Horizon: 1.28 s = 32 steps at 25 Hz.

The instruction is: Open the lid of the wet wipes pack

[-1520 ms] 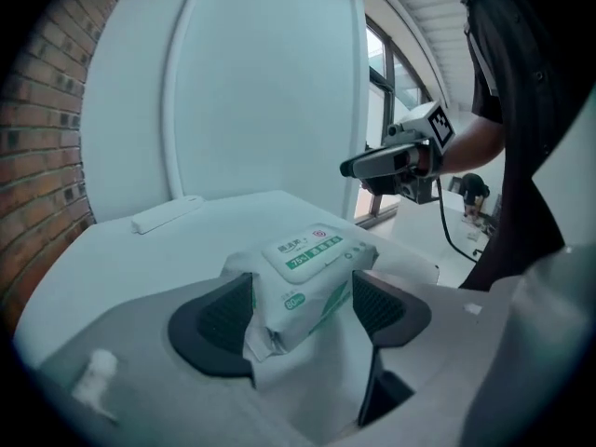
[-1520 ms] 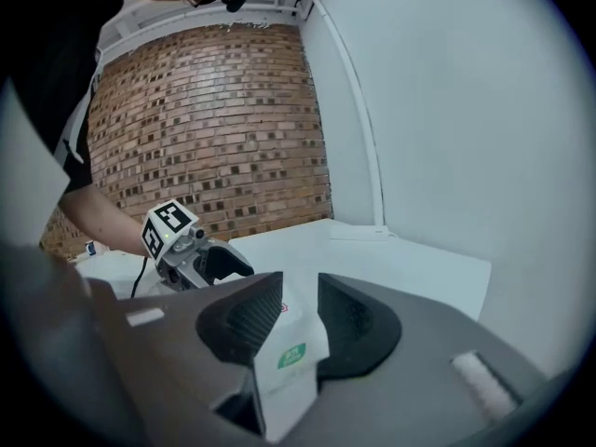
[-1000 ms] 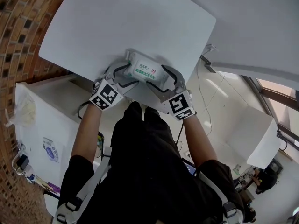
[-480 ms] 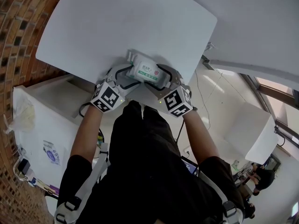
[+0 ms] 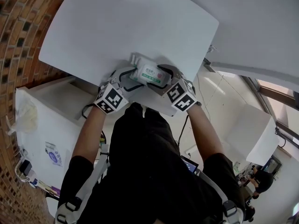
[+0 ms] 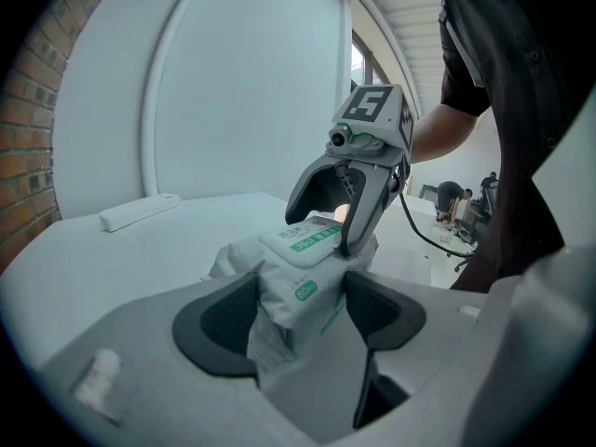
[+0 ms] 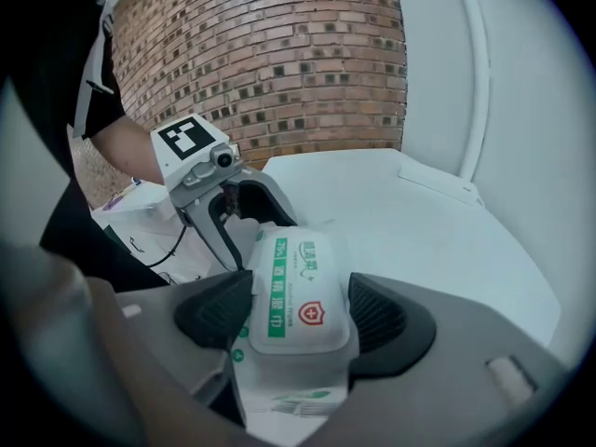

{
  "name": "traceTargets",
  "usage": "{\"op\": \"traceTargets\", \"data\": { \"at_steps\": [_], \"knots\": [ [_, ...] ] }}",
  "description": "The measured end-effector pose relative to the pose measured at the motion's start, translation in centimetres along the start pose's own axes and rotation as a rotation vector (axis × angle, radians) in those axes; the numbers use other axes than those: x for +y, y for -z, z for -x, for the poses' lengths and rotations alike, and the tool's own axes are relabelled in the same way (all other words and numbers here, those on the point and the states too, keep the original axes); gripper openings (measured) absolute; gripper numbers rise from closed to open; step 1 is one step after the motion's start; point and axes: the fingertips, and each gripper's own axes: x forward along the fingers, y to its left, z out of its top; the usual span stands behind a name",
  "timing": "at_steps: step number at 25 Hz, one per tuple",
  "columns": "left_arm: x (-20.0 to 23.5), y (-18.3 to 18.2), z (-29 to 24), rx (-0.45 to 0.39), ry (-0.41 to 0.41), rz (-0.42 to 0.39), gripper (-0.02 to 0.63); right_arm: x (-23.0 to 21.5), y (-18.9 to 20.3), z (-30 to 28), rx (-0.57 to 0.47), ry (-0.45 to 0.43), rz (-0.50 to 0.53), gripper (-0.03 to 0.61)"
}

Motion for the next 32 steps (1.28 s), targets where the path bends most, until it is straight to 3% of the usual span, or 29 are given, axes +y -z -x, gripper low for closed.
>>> {"op": "traceTargets", "data": {
  "at_steps": [28,32],
  "knots": [
    [0.28,0.06,-0.21,0.046,0.034,0.045,0.296,-0.88,-0.3,0.4,0.024,-0.27,-0.206,0.302],
    [0.16,0.19,-0.27,0.065,0.036,0.031,0.295,-0.98,-0.64,0.93,-0.025,-0.362,-0.321,0.304]
  ]
}}
